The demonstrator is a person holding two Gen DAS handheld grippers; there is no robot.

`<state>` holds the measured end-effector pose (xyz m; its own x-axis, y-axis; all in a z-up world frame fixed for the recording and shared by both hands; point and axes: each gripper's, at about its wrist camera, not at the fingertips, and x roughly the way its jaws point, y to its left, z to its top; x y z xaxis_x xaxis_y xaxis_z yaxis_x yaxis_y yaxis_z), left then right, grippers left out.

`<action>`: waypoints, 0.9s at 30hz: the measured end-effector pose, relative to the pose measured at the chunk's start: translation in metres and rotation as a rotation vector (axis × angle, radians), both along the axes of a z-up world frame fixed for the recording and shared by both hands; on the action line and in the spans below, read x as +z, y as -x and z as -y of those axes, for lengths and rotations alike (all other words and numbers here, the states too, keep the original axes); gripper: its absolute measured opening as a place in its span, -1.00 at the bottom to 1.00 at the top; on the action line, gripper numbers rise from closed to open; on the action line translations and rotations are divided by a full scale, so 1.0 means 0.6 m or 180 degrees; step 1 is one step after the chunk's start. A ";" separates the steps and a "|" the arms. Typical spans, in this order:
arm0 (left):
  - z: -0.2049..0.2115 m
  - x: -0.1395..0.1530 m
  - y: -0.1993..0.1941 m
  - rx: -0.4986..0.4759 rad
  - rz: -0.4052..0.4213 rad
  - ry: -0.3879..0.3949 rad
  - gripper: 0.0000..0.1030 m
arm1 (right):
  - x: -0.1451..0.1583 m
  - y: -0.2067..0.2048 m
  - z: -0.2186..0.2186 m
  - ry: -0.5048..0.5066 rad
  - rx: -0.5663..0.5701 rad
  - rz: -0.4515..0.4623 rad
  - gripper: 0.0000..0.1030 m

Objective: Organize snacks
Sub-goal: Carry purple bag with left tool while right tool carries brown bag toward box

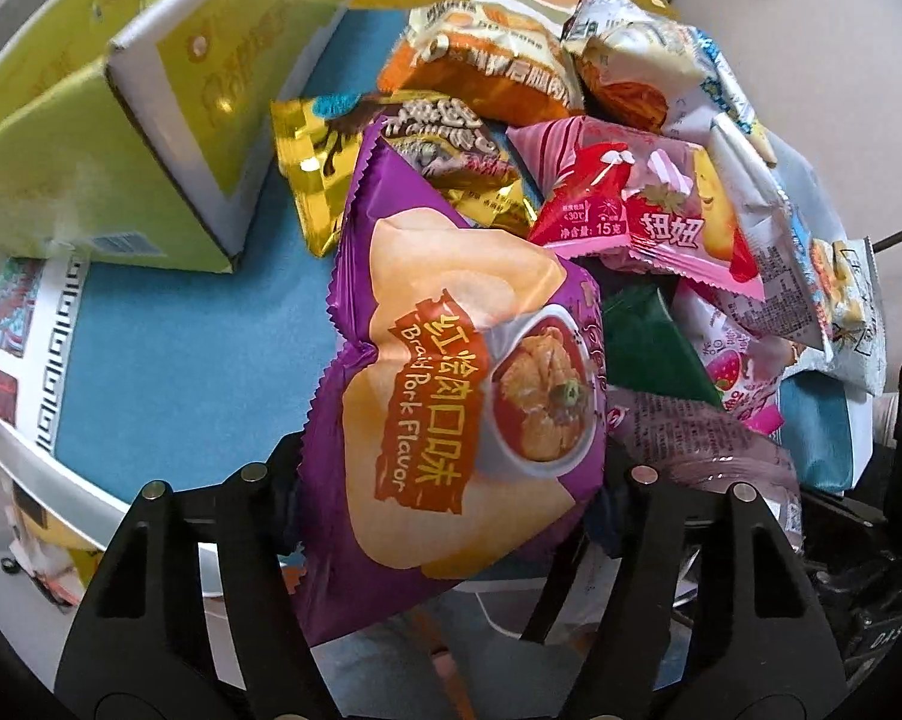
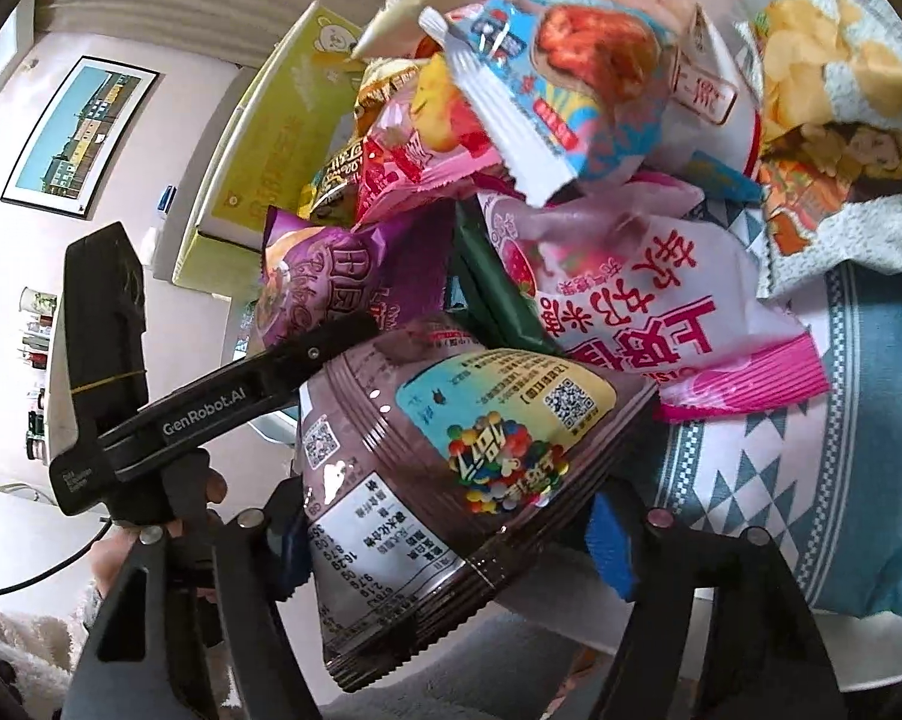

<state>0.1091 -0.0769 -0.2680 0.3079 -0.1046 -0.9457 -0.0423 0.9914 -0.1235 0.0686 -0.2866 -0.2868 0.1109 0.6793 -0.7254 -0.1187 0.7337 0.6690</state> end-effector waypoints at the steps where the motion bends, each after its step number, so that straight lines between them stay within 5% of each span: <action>1: -0.001 0.007 0.003 0.0002 0.0023 -0.0012 0.26 | 0.004 0.002 0.004 0.0018 -0.0005 0.0026 0.33; 20: -0.004 0.161 0.035 0.0190 0.0538 -0.0077 0.26 | 0.152 0.024 0.041 0.0259 0.0094 0.0704 0.32; 27: -0.024 0.217 0.018 0.0371 0.0731 0.0016 0.26 | 0.228 -0.033 0.015 0.0469 0.0298 0.1185 0.32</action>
